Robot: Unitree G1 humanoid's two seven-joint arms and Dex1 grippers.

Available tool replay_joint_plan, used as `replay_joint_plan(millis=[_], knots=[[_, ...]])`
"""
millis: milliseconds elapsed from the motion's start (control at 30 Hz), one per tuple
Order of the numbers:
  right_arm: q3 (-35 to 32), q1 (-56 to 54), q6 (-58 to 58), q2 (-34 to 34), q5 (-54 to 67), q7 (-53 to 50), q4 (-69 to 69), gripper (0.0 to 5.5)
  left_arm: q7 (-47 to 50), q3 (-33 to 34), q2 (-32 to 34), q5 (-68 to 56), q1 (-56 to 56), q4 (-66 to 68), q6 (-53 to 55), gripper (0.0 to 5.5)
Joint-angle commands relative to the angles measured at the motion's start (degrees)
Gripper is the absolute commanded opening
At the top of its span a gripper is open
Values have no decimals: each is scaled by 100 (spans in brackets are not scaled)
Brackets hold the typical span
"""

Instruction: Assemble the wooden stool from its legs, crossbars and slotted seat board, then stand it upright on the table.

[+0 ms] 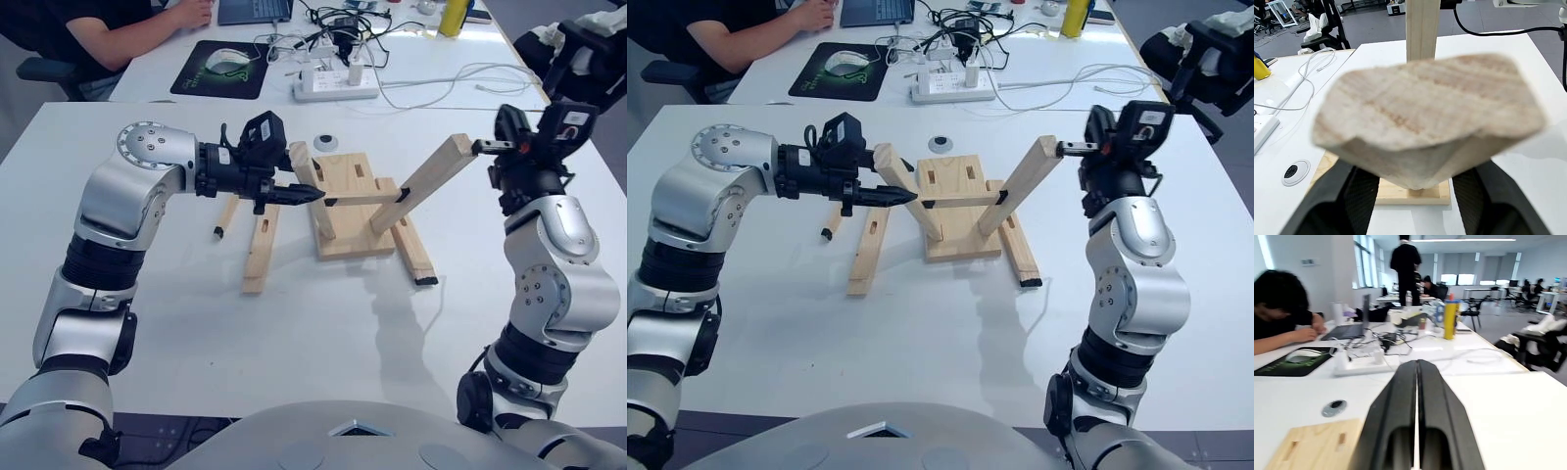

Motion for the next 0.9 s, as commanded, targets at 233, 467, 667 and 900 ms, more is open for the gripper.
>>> replay_joint_plan(millis=[233,467,667,900], knots=[[1991,574,1213,-61,806,762,-526,0,-119,-179,-98,-24,-52,-36,82,208],[1660,538,985,-90,653,626,-250,0,-115,-221,-245,-25,-121,-56,118,208],[-509,-196,894,1500,2385,-189,393,0,-178,-127,-155,17,1,-41,98,208],[-1197,-368,713,1908,4704,-946,682,0,-193,9,-69,47,49,18,74,208]])
